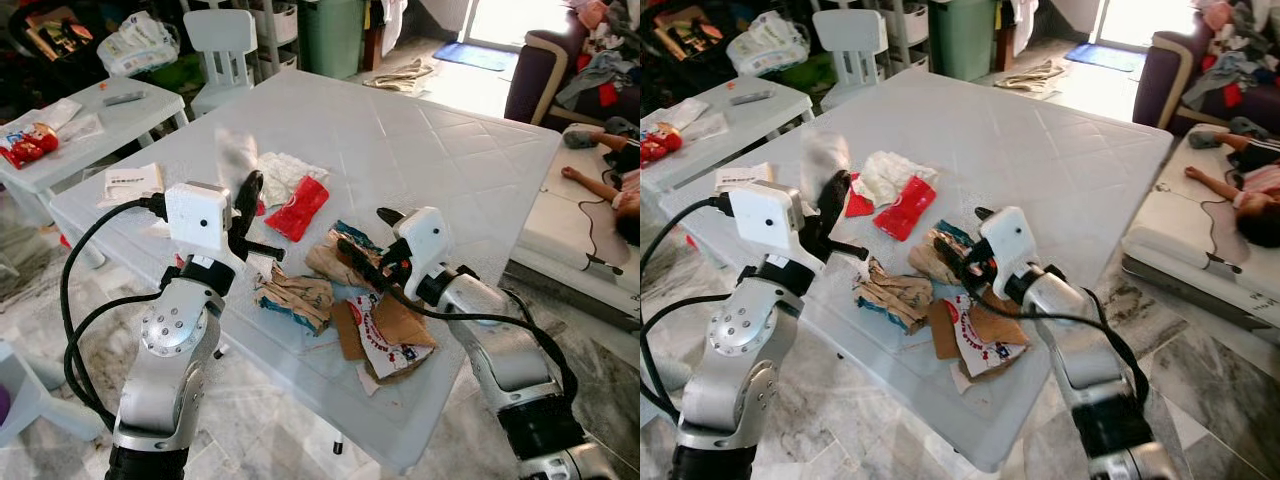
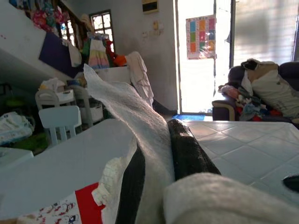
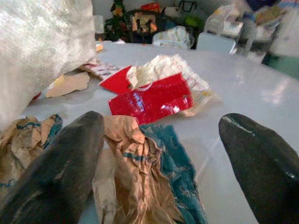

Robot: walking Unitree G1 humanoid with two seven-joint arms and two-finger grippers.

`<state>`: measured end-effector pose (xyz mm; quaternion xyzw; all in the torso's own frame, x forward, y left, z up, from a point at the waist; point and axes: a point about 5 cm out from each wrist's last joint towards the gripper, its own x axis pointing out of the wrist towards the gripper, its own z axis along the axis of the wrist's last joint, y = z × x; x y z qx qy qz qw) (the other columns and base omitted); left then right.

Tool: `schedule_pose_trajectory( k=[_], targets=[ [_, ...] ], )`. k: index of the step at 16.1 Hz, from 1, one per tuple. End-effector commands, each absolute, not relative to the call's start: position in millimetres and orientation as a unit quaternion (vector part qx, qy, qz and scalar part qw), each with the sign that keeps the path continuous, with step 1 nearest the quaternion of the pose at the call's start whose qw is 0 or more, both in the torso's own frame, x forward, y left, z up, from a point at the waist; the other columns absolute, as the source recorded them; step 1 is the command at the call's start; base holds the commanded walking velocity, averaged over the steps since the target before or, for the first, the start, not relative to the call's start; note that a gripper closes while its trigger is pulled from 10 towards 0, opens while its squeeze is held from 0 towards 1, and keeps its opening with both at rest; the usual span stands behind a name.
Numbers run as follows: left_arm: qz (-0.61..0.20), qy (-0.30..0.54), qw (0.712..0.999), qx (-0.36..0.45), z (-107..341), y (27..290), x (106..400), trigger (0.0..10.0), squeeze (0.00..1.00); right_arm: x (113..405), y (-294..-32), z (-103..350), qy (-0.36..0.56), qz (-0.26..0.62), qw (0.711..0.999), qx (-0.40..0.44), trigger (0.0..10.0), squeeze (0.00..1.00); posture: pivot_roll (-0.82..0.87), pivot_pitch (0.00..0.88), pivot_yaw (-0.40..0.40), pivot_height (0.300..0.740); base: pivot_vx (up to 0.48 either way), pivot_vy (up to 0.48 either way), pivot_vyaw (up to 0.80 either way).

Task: Picking trash to rubbish bin

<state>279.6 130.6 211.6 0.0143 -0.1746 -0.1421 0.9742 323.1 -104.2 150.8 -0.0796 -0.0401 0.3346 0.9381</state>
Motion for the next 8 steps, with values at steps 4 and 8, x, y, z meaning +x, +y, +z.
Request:
schedule_pose_trajectory(
  k=[4,8],
  targets=[
    [-0.14,-0.174,0.975,0.019,214.1,133.5,275.3,3.6,0.0,343.9,-97.8,137.3,0.013,0.336,0.939,-0.068,10.0,1.0,0.07,0.097,0.022,0.74,0.0,0.0,0.0],
    [-0.143,-0.172,0.974,0.019,214.5,133.1,274.4,3.5,0.0,346.5,-89.9,122.9,0.054,0.347,0.93,-0.11,10.0,0.24,0.07,0.098,0.022,0.74,0.0,0.0,0.0]
  ],
)
